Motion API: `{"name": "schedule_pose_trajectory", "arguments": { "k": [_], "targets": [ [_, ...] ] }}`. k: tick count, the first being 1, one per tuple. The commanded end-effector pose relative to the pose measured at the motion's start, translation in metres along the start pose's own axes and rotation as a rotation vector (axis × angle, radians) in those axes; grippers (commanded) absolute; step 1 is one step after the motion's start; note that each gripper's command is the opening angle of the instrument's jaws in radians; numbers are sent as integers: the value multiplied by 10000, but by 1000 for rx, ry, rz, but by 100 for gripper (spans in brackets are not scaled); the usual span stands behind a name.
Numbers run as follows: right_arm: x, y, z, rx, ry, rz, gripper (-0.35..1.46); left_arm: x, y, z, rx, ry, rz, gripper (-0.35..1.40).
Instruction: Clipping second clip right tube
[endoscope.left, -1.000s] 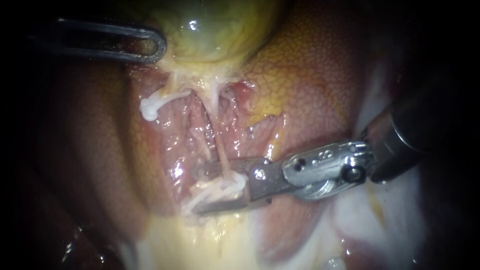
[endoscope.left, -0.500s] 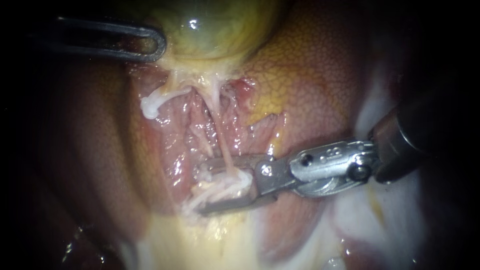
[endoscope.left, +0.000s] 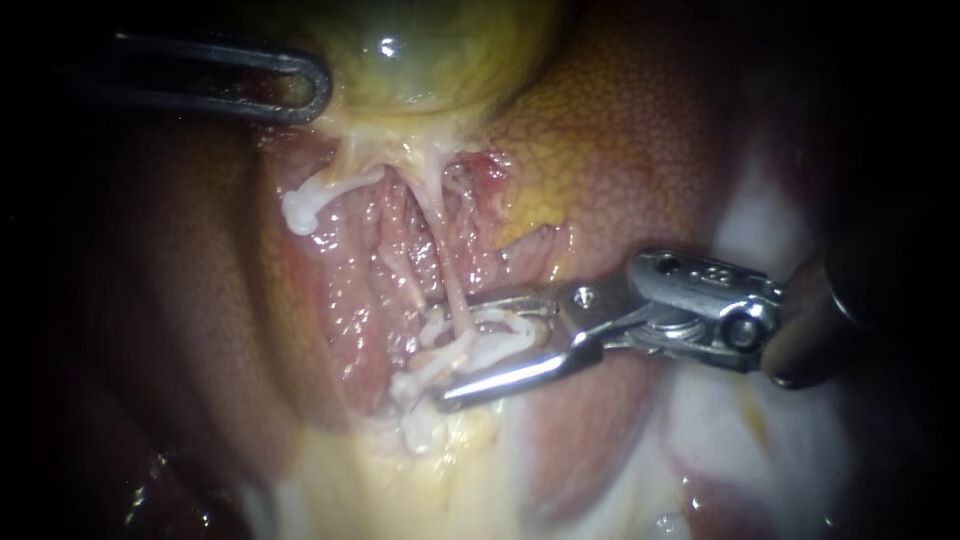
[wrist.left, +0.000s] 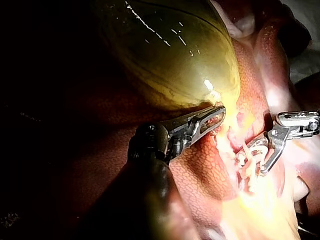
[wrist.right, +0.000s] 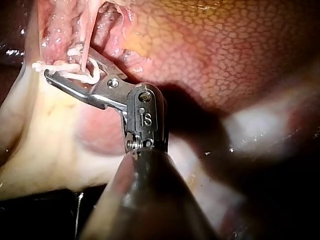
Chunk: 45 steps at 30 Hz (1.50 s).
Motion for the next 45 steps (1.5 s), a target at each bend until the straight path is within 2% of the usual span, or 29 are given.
{"name": "schedule_pose_trajectory", "arguments": {
  "k": [1,9,15,21,24,35,40,42,45],
  "targets": [
    [0,-2,2,23,15,15,50,0,0,0,0,0,0,-35],
    [2,-24,12,125,45,33,48,0,0,1,-1,0,0,-35],
    [8,-35,19,108,61,41,45,0,0,2,-1,0,0,-35],
    [13,-36,22,64,90,54,43,0,0,2,-1,0,0,-35],
    [15,-35,22,59,88,73,40,0,0,2,-1,0,0,-35],
    [23,-34,21,22,87,168,3,0,0,1,-1,0,0,-35],
    [23,-33,20,14,87,192,-20,0,0,2,-1,0,0,-35],
    [23,-32,20,13,87,192,-35,0,0,1,-1,0,0,-35],
    [22,-29,21,4,83,233,-35,0,0,2,-1,0,0,-35]
  ]
}}
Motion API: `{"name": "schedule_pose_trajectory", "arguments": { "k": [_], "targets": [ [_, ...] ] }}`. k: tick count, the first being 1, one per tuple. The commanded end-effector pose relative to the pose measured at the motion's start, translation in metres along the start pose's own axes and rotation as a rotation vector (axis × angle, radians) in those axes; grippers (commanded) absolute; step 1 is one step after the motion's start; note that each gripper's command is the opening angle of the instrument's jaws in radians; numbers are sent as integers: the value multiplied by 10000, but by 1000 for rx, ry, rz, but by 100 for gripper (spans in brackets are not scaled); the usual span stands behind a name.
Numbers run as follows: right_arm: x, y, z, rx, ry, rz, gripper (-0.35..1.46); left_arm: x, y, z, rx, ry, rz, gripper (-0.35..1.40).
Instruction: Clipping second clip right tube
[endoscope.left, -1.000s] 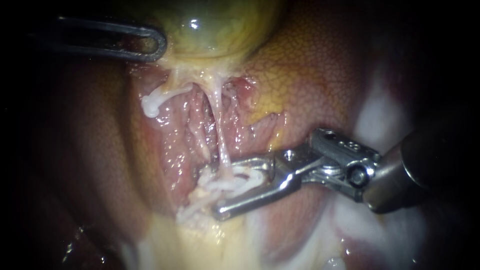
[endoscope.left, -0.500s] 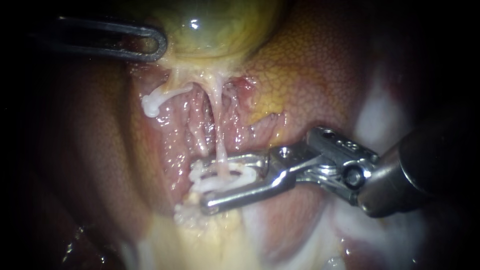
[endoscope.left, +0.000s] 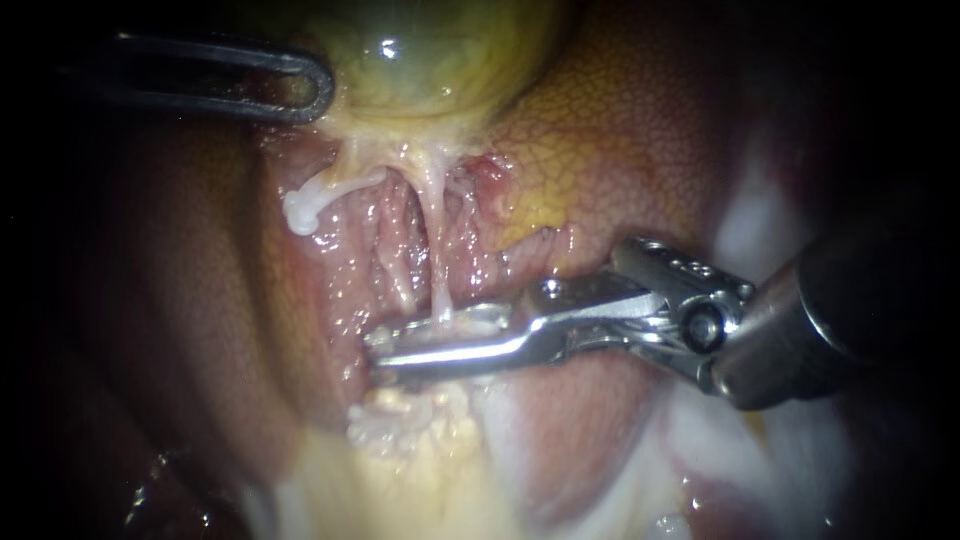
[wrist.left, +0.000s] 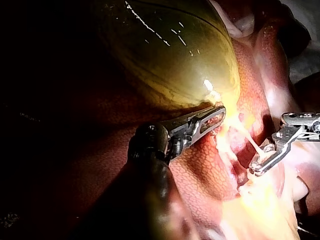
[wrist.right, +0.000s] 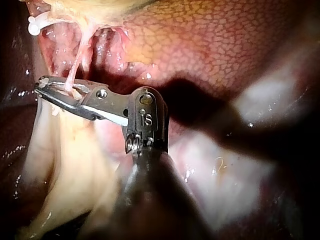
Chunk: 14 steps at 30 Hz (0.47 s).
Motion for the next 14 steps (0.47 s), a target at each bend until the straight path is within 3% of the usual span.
{"name": "schedule_pose_trajectory", "arguments": {
  "k": [1,14],
  "targets": [
    [-1,1,0,-3,2,-4,-35,0,0,0,0,0,0,-35],
    [-5,2,1,0,0,-7,-35,0,0,1,0,0,0,-35]
  ]
}}
